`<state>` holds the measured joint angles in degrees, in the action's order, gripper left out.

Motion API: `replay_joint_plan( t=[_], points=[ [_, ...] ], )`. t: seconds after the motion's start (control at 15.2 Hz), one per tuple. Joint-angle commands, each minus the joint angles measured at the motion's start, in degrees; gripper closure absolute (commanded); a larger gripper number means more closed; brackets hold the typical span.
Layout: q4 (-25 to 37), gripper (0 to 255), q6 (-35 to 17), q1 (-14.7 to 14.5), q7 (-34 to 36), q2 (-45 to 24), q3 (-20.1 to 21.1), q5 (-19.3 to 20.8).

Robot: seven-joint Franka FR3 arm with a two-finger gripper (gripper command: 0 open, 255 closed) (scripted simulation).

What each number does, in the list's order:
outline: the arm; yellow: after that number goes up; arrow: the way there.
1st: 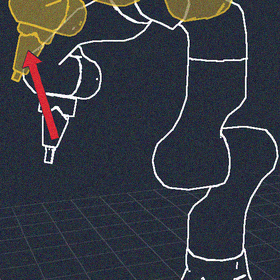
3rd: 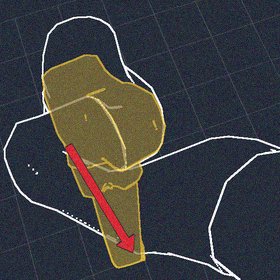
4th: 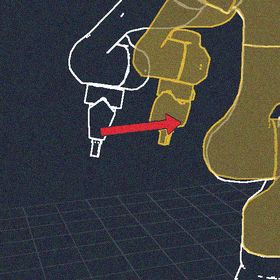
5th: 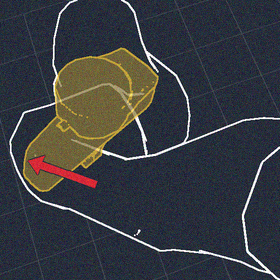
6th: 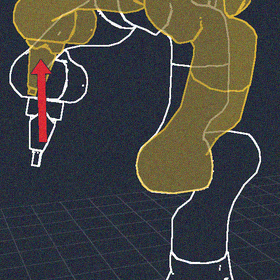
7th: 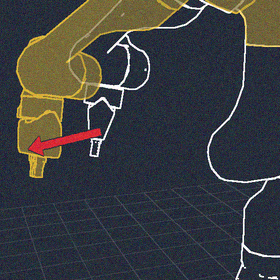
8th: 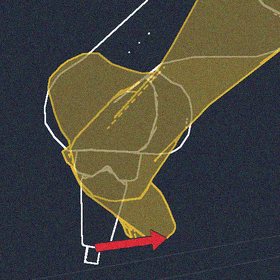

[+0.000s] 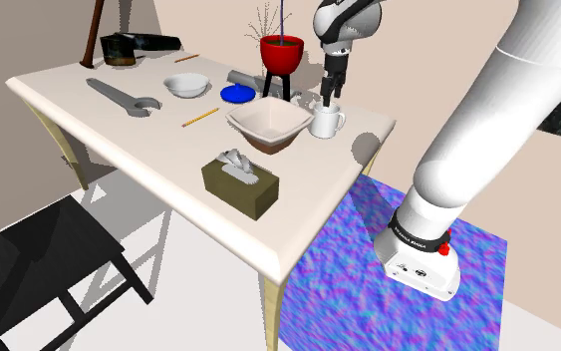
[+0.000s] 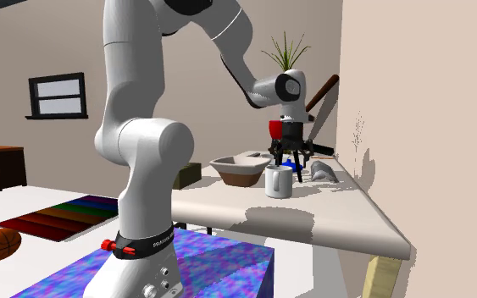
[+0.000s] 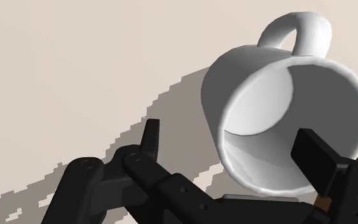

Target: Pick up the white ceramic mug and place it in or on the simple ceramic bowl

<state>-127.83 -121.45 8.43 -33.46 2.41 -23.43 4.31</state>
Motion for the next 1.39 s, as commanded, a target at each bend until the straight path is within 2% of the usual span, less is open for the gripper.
replay_joint_plan(
  t=[0.0, 0.33, 0.86, 0.92, 1.32],
  points=[
    [-0.3, 0, -1.5, 0.1, -0.5, -1.1, -0.2, -0.4],
    [-2.6, 0, -5.8, 0.2, -1.2, -3.4, -0.3, -1.3],
    [-2.6, 0, -5.8, 0.2, -1.2, -3.3, -0.3, -1.3],
    [-2.6, 255, -5.8, 0.2, -1.2, -3.3, -0.3, -1.3],
    [-2.6, 255, -5.8, 0.2, -1.2, -3.4, -0.3, -1.3]
  ],
)
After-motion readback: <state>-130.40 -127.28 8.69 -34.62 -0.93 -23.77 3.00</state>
